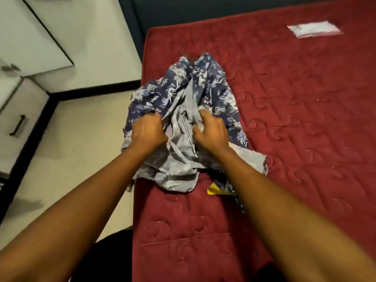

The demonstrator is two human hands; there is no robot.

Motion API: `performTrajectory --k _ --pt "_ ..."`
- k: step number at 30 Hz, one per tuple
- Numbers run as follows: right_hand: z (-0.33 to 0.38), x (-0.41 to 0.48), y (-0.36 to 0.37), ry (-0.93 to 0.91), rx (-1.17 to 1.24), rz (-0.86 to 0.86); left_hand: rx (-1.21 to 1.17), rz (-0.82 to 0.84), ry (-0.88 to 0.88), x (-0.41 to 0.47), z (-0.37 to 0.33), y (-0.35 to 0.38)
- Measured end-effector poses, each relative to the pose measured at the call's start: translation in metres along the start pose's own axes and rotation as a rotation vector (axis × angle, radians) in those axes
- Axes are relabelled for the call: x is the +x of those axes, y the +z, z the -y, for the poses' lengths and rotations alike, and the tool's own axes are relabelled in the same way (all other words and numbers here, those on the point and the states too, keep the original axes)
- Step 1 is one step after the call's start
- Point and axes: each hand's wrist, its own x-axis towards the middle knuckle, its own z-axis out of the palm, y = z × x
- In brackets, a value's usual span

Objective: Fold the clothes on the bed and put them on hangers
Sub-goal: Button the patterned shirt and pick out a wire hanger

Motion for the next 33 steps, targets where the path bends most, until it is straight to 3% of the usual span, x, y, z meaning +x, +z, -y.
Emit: performTrajectory --k 4,7,9,11,14,19,24,30,31,33 --pt "0.036 -0.065 -0.015 -0.012 -0.306 0.285 0.076 0.012 -0.031 -0.048 0.013 -0.021" --pt "0.054 -0.105 -0.038 0.052 -0.306 0.161 0.026 -0.011 0.016 -0.102 -0.006 -0.041" --pt "0.069 -0.123 -0.064 0.036 -0.203 -0.013 -0.126 -0.012 0.014 -0.14 -0.027 -0.061" --pt "0.083 -0.133 -0.084 -0.002 -0.188 -0.063 -0.271 -0.026 -0.006 -0.171 -0.045 -0.077" --pt "0.094 -0.145 -0.095 -0.028 -0.304 0.088 -0.434 -0.025 -0.004 -0.206 -0.062 -0.078" --pt "0.085 -0.182 -0.088 0.015 -0.209 0.668 -0.458 0.393 0.095 -0.237 -0.068 -0.059" --pt "0.051 -0.224 -0.067 0.027 -0.349 0.622 -0.358 0.475 0.182 -0.254 -0.056 -0.027" --pt "0.058 -0.229 -0.053 -0.049 -0.539 0.711 -0.392 0.501 0.183 -0.252 -0.058 -0.011" --pt "0.06 -0.223 -0.053 -0.019 -0.525 0.768 -0.447 0.56 0.188 -0.251 -0.059 -0.013" --pt "0.066 -0.213 -0.058 0.171 -0.376 1.021 -0.649 0.847 0.151 -0.248 -0.062 -0.018"
